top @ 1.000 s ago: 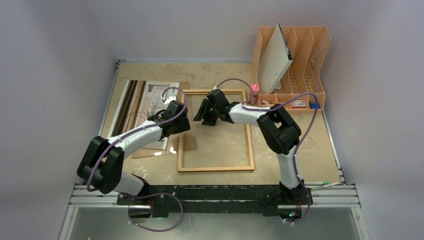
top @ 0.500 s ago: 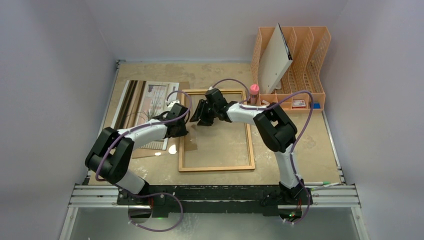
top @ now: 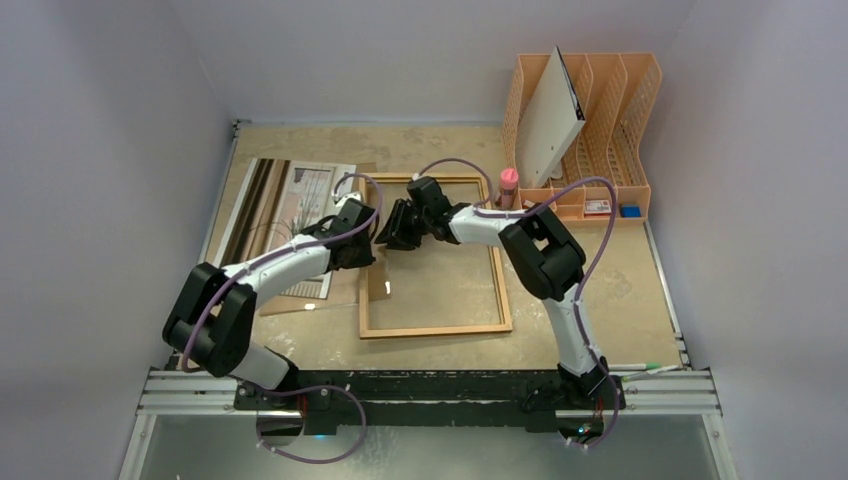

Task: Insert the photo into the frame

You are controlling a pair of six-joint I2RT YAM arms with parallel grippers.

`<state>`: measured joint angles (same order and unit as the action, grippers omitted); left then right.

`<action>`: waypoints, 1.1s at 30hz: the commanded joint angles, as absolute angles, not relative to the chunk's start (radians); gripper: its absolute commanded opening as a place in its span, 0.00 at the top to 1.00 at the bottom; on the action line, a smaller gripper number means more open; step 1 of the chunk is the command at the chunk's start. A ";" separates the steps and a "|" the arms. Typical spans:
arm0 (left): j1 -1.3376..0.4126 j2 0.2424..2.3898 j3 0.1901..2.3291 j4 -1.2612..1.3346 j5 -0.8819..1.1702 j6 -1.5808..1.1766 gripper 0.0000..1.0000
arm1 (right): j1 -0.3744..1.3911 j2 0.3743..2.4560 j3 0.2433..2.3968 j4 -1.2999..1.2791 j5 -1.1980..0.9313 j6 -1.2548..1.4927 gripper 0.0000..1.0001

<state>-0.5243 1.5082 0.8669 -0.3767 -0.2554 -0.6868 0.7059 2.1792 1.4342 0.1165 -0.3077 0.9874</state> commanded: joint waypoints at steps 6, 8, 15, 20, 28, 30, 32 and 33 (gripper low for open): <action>-0.520 1.401 0.936 -0.384 -0.159 -0.654 1.00 | 0.725 2.243 1.501 0.119 -0.336 1.012 0.65; -0.520 1.401 0.939 -0.387 -0.141 -0.649 1.00 | 0.735 2.257 1.515 0.124 -0.341 1.016 0.65; -0.520 1.393 0.934 -0.388 -0.131 -0.649 1.00 | 0.767 2.321 1.578 0.139 -0.353 1.026 0.65; -0.520 1.393 0.927 -0.389 -0.135 -0.652 1.00 | 0.785 2.344 1.561 0.238 -0.397 1.060 0.70; -0.520 1.380 0.922 -0.384 -0.135 -0.651 1.00 | 0.820 2.393 1.575 0.300 -0.410 1.090 0.76; -0.520 1.381 0.917 -0.381 -0.135 -0.649 1.00 | 0.826 2.402 1.581 0.302 -0.406 1.090 0.74; -0.520 1.381 0.915 -0.379 -0.136 -0.648 1.00 | 0.828 2.391 1.567 0.300 -0.384 1.090 0.69; -0.520 1.381 0.912 -0.379 -0.139 -0.647 1.00 | 0.828 2.376 1.551 0.301 -0.369 1.090 0.66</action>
<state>-0.5095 1.4197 0.8825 -0.5056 -0.2371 -0.6418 0.7712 2.3554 1.5650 0.3195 -0.3927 1.0885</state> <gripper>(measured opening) 0.193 0.287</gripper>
